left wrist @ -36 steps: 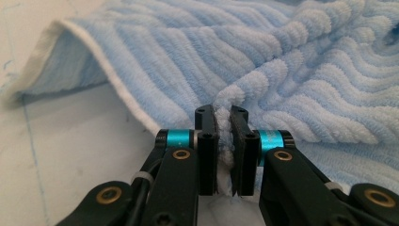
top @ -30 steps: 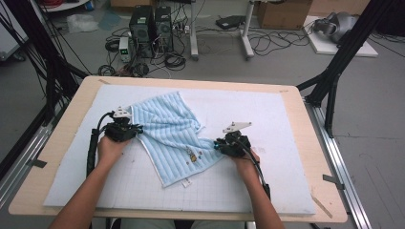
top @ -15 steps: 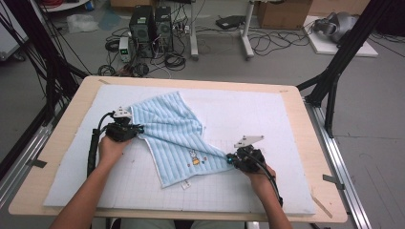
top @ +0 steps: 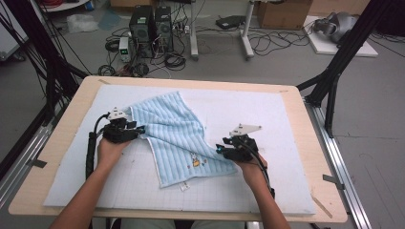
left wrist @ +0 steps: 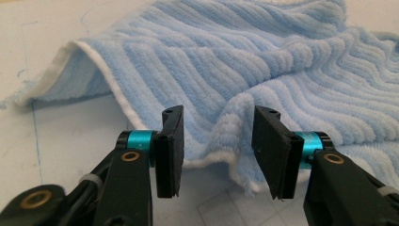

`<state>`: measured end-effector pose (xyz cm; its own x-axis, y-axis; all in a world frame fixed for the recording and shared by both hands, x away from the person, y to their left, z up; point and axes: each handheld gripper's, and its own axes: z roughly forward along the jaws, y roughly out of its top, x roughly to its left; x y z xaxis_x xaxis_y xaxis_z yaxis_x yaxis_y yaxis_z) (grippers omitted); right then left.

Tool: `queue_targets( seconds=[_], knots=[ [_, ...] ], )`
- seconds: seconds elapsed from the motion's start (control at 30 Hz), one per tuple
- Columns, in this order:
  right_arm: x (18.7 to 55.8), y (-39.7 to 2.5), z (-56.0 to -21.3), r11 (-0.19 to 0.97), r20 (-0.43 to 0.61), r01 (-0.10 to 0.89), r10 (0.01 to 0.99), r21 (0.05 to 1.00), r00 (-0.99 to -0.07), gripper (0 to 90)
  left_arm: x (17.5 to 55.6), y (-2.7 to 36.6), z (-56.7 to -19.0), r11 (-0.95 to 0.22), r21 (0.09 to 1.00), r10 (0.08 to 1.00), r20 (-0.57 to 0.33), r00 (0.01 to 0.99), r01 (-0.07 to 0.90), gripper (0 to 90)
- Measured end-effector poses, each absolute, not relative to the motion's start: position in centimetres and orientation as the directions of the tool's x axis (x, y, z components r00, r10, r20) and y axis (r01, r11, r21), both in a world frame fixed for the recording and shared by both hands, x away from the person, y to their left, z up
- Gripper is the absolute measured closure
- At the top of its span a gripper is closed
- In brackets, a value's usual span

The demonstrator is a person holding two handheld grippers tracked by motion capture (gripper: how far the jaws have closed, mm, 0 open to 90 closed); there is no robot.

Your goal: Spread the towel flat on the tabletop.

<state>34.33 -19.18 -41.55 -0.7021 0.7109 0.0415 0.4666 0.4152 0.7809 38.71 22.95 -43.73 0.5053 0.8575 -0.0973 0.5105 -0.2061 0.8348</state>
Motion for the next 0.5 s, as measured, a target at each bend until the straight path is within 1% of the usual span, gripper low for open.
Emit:
queue_targets(
  seconds=[0.07,0.17,0.27,0.37,0.43,0.5],
  knots=[
    [35.8,-18.2,-41.5,0.416,0.046,0.466,0.705,0.781,-0.708,56.6,38.6,23.2,-44.0,-0.197,0.834,0.858,-0.108,0.503,0.515,50.6],
    [37.9,-16.5,-41.9,0.402,0.068,0.482,0.709,0.778,-0.701,49.7,38.5,23.4,-44.0,-0.185,0.843,0.852,-0.119,0.51,0.505,47.1],
    [39.9,-15.0,-42.3,0.397,0.069,0.504,0.73,0.767,-0.68,46.7,38.2,23.1,-43.9,-0.19,0.849,0.836,-0.123,0.534,0.493,46.1],
    [41.8,-14.0,-43.1,0.397,0.082,0.545,0.75,0.739,-0.657,49.9,37.8,22.8,-43.9,-0.202,0.858,0.827,-0.109,0.552,0.473,46.2],
    [42.7,-13.4,-43.5,0.402,0.094,0.562,0.749,0.723,-0.656,54.9,37.6,22.6,-43.9,-0.206,0.859,0.822,-0.108,0.559,0.469,46.2],
    [43.3,-13.0,-43.8,0.423,0.08,0.552,0.738,0.718,-0.67,61.9,37.5,22.5,-43.9,-0.205,0.861,0.823,-0.106,0.559,0.465,46.2]
  ],
)
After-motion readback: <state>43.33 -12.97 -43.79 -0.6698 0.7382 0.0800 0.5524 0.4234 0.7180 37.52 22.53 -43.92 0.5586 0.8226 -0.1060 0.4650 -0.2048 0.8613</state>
